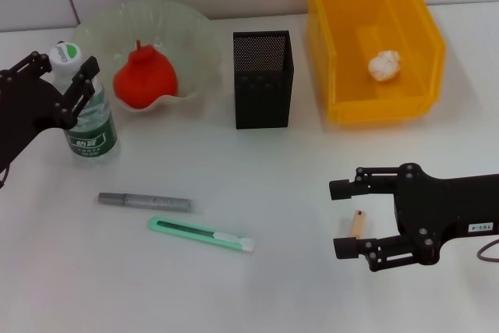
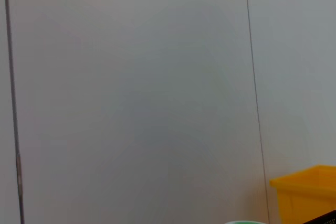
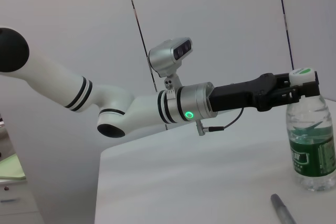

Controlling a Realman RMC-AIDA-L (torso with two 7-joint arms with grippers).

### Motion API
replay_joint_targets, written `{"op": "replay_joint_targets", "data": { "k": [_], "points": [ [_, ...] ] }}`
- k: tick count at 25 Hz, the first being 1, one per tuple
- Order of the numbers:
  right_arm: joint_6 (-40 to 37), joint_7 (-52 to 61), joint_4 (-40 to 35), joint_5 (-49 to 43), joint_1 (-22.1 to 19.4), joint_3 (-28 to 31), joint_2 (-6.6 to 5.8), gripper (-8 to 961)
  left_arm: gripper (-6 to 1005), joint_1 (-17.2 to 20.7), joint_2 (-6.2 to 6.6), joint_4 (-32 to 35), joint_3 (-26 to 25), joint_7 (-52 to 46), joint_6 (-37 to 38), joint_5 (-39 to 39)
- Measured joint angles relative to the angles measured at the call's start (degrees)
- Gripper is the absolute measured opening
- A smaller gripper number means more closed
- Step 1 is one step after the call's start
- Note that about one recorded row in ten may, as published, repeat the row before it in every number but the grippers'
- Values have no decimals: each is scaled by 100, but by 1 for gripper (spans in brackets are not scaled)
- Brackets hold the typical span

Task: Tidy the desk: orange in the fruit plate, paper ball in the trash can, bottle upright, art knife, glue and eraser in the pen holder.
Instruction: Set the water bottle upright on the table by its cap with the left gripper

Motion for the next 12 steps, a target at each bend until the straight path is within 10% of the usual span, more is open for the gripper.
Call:
{"op": "replay_joint_targets", "data": {
  "k": [12],
  "points": [
    [0, 3, -8, 0, -3, 14, -4, 784, 491, -15, -17, -55, 2, 1, 2, -105]
  ]
}}
